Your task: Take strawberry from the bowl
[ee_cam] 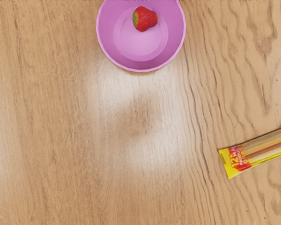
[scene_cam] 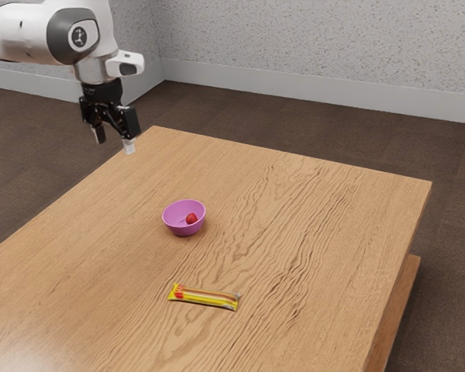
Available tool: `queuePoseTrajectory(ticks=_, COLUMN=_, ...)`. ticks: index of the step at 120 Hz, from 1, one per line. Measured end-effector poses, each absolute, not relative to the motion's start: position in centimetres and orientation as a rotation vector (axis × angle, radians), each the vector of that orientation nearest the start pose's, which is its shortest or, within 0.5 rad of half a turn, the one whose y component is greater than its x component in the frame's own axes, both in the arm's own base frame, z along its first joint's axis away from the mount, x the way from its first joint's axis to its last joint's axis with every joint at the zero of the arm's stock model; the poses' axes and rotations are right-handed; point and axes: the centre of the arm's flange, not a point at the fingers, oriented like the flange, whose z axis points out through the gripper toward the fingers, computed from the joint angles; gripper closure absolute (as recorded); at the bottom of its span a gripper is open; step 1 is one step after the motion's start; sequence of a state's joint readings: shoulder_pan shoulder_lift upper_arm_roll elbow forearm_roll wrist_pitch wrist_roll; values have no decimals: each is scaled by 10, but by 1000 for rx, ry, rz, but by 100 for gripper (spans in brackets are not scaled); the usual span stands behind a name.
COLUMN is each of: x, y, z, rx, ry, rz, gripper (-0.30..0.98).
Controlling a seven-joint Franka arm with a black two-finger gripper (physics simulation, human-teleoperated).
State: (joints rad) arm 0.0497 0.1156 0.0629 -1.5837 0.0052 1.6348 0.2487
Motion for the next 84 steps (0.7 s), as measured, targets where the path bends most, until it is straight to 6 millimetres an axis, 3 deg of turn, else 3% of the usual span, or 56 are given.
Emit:
queuePoseTrajectory(ticks=28, x=588, y=65, z=559, rx=-3130, ry=220, rz=89, gripper=0)
queuePoseTrajectory(ticks=38, x=589, y=66, z=557, rx=-3111, ry=295, rz=88, gripper=0)
queuePoseTrajectory(ticks=48, x=596, y=55, z=552, rx=-3070, ry=518, rz=48, gripper=0)
queuePoseTrajectory(ticks=70, x=622, y=23, z=514, rx=-2865, ry=1094, rz=63, gripper=0)
queuePoseTrajectory(ticks=84, x=645, y=17, z=472, rx=-2745, ry=1376, rz=121, gripper=0)
